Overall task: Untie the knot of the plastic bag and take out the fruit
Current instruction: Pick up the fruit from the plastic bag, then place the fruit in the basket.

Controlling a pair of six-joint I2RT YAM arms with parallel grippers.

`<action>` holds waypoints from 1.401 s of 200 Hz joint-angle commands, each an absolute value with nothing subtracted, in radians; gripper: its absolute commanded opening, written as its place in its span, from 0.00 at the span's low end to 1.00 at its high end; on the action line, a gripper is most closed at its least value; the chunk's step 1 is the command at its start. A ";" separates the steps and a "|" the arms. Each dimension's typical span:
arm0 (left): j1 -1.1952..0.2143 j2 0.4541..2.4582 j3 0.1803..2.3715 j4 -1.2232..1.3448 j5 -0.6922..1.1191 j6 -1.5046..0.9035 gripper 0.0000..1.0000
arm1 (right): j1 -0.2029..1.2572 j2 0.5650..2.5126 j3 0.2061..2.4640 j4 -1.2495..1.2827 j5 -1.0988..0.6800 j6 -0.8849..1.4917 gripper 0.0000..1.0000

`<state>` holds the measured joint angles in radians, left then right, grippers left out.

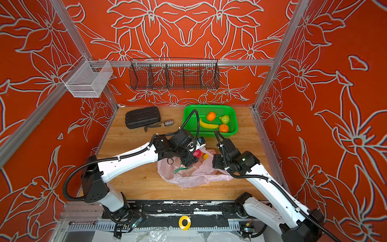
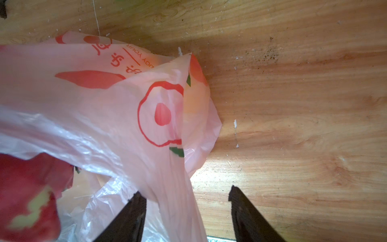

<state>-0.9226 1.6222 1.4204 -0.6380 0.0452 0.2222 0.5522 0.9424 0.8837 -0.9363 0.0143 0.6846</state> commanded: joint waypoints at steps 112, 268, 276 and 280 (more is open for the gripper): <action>-0.921 1.374 1.406 -0.409 0.270 0.145 0.28 | 0.554 0.810 1.014 -0.905 0.137 0.775 0.94; -0.674 1.821 2.065 -0.504 -0.134 -0.263 0.11 | 0.554 0.712 1.087 -0.776 0.236 0.791 0.95; -0.653 1.863 2.106 -0.534 -0.140 -0.328 0.11 | 0.554 0.707 1.084 -0.778 0.244 0.792 0.94; -0.642 1.882 2.126 -0.548 -0.141 -0.357 0.10 | 0.554 0.706 1.082 -0.777 0.245 0.793 0.94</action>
